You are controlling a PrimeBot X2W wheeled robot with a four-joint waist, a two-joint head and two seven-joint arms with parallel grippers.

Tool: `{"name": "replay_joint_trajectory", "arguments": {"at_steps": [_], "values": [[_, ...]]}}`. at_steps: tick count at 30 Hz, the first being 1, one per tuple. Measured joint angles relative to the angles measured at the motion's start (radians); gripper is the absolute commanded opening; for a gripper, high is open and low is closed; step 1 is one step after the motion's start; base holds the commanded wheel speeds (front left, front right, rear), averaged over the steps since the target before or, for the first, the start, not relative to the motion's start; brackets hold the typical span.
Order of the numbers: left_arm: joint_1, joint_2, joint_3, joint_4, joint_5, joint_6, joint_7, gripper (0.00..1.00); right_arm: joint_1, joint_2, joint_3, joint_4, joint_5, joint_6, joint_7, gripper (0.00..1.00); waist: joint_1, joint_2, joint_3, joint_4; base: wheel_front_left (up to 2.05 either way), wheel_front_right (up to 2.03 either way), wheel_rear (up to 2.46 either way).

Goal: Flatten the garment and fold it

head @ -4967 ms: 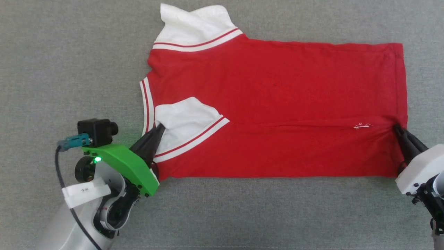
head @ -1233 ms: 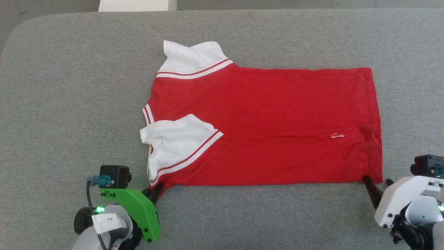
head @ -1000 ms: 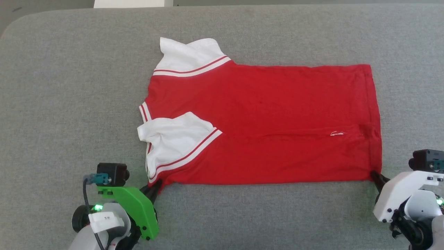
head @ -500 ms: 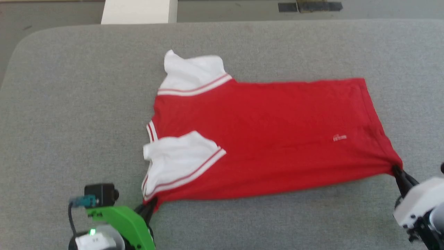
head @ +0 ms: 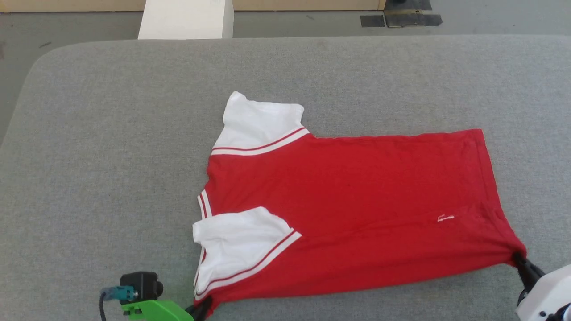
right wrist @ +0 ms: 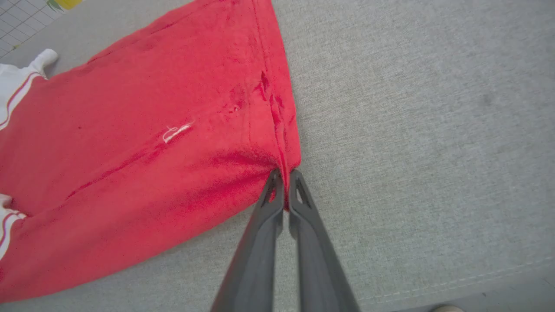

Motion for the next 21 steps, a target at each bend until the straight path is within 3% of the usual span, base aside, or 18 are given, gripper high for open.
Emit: {"name": "replay_joint_trajectory", "arguments": {"at_steps": [4,5,6,7,8,9,16,21], "values": [[-0.006,-0.007,-0.01,0.048,0.0,-0.001,-0.002,0.0,0.0,0.0,0.024,0.052,-0.002,0.0,-0.019,0.0,0.0,0.0,-0.012,0.002,0.0,0.0,0.0],[-0.008,-0.008,-0.011,0.061,0.0,-0.001,-0.011,0.19,0.0,0.0,0.028,0.067,-0.002,0.0,-0.026,0.0,0.0,0.0,-0.016,0.003,0.0,0.0,0.0],[-0.011,-0.01,-0.008,0.069,0.0,-0.002,-0.022,1.0,0.0,0.0,0.03,0.078,-0.002,0.0,-0.032,0.0,0.0,0.0,-0.018,0.003,0.0,0.0,0.0],[-0.017,-0.014,-0.004,0.081,0.0,-0.002,-0.037,1.0,-0.001,0.0,0.033,0.091,-0.002,0.0,-0.042,0.27,0.0,0.0,-0.021,0.003,0.0,0.0,0.0],[-0.025,-0.016,-0.003,0.093,0.0,-0.004,-0.044,1.0,-0.002,0.0,0.038,0.1,-0.002,0.0,-0.05,0.93,0.0,0.0,-0.025,0.004,0.0,0.0,0.0],[-0.027,-0.019,-0.002,0.098,-0.001,-0.011,-0.046,1.0,-0.003,0.0,0.042,0.105,-0.002,0.0,-0.054,1.0,0.0,0.0,-0.028,0.003,0.0,0.0,0.0],[-0.025,-0.044,0.034,0.096,-0.06,-0.031,-0.088,1.0,-0.002,0.0,0.046,0.095,-0.002,0.0,-0.051,1.0,0.0,0.0,-0.053,0.001,0.0,0.0,0.0],[0.002,-0.035,0.105,-0.002,-0.073,-0.021,-0.151,1.0,0.004,0.0,0.004,0.0,-0.007,0.0,-0.05,1.0,0.0,0.0,-0.064,-0.002,0.0,0.0,0.0]]}}
